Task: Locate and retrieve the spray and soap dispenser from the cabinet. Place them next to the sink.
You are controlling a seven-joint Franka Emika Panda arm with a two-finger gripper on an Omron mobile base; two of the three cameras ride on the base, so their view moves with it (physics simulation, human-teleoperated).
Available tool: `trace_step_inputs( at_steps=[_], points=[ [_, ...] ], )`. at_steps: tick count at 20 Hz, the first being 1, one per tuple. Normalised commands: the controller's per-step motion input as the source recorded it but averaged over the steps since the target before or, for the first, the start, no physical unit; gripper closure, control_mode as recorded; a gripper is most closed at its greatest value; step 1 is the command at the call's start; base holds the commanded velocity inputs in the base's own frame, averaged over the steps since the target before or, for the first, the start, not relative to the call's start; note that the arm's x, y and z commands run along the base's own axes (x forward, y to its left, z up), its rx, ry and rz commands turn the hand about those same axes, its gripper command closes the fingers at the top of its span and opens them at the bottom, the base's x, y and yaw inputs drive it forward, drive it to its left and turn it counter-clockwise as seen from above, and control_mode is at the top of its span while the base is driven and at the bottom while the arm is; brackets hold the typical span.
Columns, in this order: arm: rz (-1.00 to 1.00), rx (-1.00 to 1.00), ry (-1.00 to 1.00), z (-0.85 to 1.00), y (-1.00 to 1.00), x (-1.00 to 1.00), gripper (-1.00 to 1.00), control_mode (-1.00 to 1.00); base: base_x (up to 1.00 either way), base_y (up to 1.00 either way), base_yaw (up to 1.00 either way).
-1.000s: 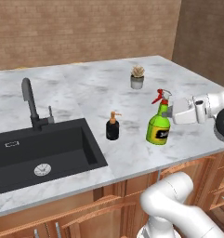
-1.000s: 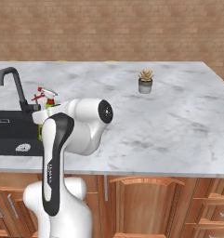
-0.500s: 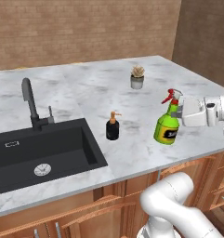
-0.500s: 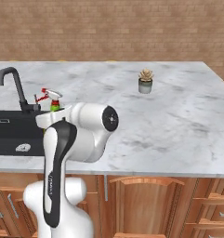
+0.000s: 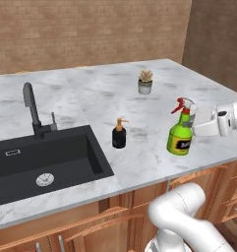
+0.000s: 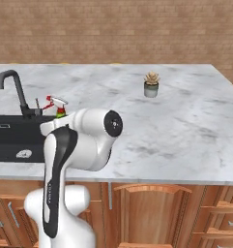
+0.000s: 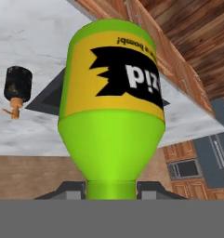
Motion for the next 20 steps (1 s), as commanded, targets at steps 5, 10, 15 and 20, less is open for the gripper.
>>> trace_step_inputs(
  at_steps=[5, 10, 15, 20],
  points=[
    [-0.05, -0.17, -0.20, -0.32, 0.07, -0.15, 1.00, -1.00, 0.00, 0.00, 0.00],
    [-0.27, -0.01, -0.06, -0.03, 0.28, -0.36, 1.00, -1.00, 0.00, 0.00, 0.00],
    [-0.31, 0.00, -0.05, -0.07, 0.35, -0.20, 1.00, -1.00, 0.00, 0.00, 0.00],
    [-0.47, 0.00, 0.00, -0.36, 0.01, 0.01, 1.00, -1.00, 0.00, 0.00, 0.00]
  ],
)
